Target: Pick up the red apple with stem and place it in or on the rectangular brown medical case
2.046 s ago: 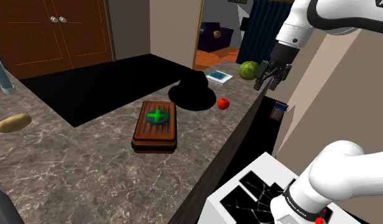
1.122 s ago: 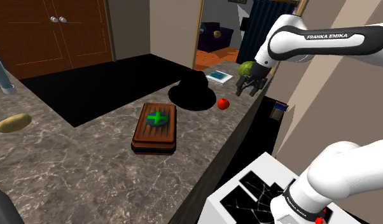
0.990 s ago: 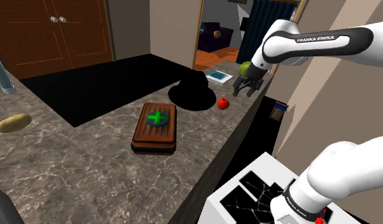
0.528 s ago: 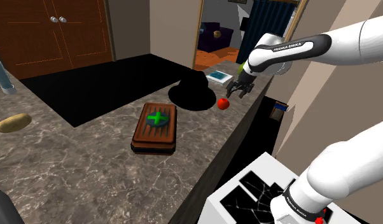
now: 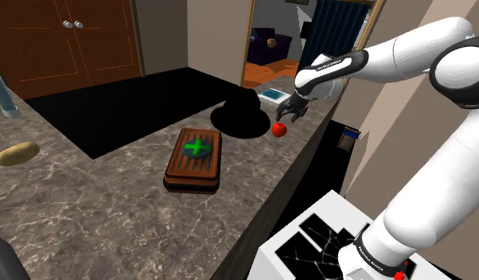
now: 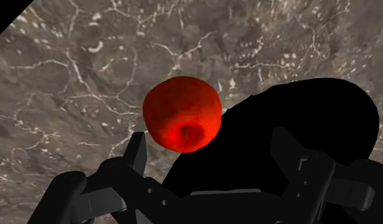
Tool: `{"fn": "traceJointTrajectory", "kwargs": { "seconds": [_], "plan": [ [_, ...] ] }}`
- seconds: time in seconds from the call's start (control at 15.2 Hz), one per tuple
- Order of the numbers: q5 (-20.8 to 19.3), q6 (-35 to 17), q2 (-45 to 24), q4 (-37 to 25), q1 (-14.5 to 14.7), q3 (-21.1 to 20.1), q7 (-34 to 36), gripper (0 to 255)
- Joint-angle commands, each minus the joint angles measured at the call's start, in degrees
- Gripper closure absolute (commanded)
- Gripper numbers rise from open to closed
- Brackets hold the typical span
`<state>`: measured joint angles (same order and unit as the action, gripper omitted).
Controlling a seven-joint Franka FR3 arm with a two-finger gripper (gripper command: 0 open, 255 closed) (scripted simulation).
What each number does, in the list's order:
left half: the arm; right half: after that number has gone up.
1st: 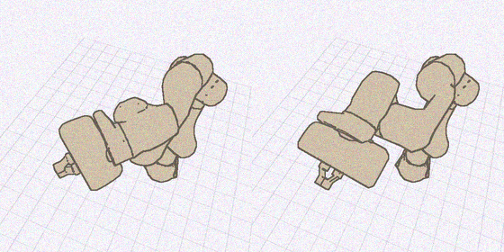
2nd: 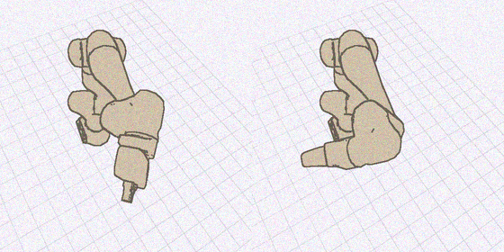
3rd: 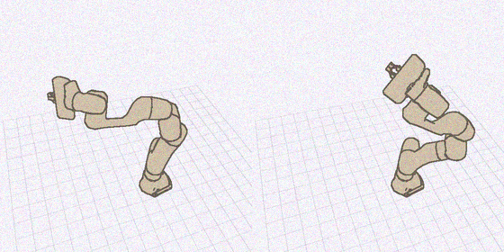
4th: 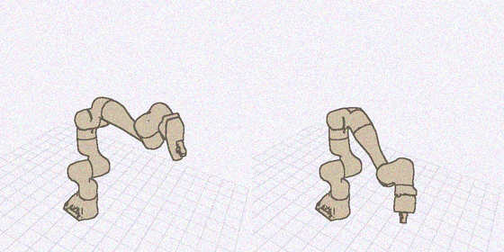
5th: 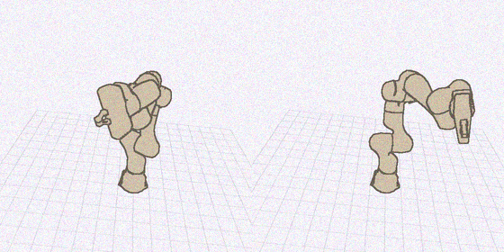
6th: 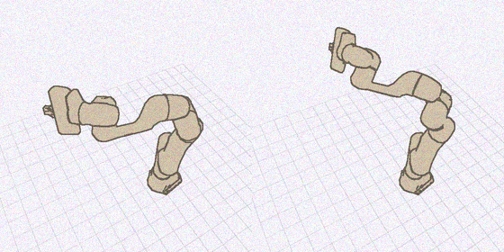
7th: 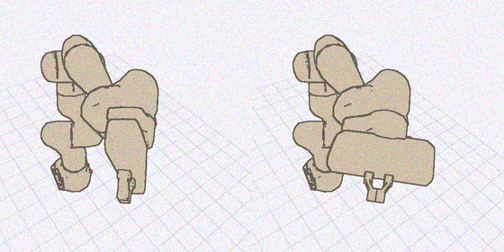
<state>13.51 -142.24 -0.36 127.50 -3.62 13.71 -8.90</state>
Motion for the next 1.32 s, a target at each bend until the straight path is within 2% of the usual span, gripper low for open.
{"fn": "traceJointTrajectory", "kwargs": {
  "seconds": [0.0, 0.13, 0.59, 1.12, 1.19, 1.25],
  "plan": [
    [2.8, -2.08, -4.61, -3.15, -0.43, 0.35, -2.37, 0],
    [4.79, -3.2, -7.7, -5.5, -1.02, 0.29, -3.99, 0],
    [7.92, -6.83, -12.52, -6.4, -1.39, -0.88, -6.13, 0],
    [8.17, -7.1, -12.92, -6.5, -1.44, -1.0, -6.3, 0],
    [8.17, -7.1, -12.92, -6.5, -1.44, -1.0, -6.3, 255],
    [8.17, -7.1, -12.92, -6.5, -1.44, -1.0, -6.3, 255]
  ]
}}
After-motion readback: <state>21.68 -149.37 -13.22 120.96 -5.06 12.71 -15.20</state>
